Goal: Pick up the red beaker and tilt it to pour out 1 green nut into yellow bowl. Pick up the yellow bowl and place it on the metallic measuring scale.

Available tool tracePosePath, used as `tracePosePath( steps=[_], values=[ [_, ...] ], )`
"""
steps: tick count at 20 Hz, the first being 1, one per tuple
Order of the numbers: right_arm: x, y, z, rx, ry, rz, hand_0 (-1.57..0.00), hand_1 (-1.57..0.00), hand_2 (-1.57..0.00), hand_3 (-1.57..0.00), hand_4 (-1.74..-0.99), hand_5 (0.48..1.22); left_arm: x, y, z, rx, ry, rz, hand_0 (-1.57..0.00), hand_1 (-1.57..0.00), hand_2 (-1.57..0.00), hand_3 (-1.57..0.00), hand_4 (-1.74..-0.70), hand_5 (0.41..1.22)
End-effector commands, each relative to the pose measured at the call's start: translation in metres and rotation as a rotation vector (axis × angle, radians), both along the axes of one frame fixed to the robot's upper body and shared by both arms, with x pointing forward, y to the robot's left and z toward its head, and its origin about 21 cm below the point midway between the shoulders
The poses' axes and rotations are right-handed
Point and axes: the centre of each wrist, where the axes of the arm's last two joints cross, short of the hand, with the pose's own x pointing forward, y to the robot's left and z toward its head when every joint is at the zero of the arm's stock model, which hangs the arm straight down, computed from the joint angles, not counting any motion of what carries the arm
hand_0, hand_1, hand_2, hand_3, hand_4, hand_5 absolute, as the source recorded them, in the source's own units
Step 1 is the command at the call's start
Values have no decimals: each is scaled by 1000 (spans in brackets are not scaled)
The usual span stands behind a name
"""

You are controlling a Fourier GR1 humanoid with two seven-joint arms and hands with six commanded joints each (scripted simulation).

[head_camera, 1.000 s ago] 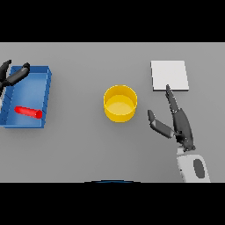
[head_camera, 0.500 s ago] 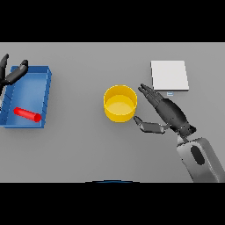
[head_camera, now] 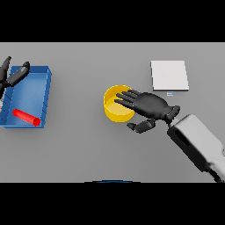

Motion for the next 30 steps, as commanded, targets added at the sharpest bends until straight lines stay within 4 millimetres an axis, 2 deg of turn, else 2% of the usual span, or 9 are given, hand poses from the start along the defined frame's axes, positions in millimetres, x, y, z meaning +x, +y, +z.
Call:
tracePosePath(
  steps=[1, 6, 16, 19, 21, 22, 25, 27, 30],
  values=[
    [4, 4, 1, -26, 6, 15, 1, 1, 1, 1, -1215, 704, -1, 1, 4, 7, -6, 3, 0, 0, 0, 0, -720, 687],
    [18, 29, -8, -187, 24, 68, 1, 1, 1, 1, -1226, 702, -1, 2, 3, -15, -6, 2, 1, 1, 1, 1, -724, 686],
    [33, 47, -16, -330, 85, 88, 1, 1, 1, 1, -1297, 753, -5, 8, 5, -14, -18, 1, 1, 1, 1, 1, -718, 688],
    [33, 48, -20, -332, 117, 49, -3, -16, -19, -43, -1336, 810, -6, 11, 5, -15, -13, -1, 1, 1, 1, 1, -713, 686],
    [35, 51, -21, -339, 116, 50, -287, -236, -176, -173, -1387, 873, -6, 11, 6, -19, -15, -8, 1, 1, 1, 1, -714, 691],
    [35, 49, -21, -339, 112, 60, -544, -473, -310, -262, -1420, 943, -9, 11, 3, -22, -16, -3, 1, 1, 1, 1, -716, 692],
    [34, 46, -20, -336, 117, 81, -1045, -1009, -870, -574, -1552, 1079, -7, 14, 8, -19, -16, 2, 1, 1, 1, 1, -719, 693],
    [34, 50, -20, -325, 108, 78, -1235, -1211, -1122, -834, -1614, 1130, -7, 13, 7, -30, -20, 4, 1, 1, 1, 1, -724, 696],
    [35, 47, -18, -324, 100, 102, -1399, -1387, -1222, -1117, -1676, 1174, -5, 12, 8, -20, -20, 1, 1, 1, 1, 1, -725, 694]
  ],
)
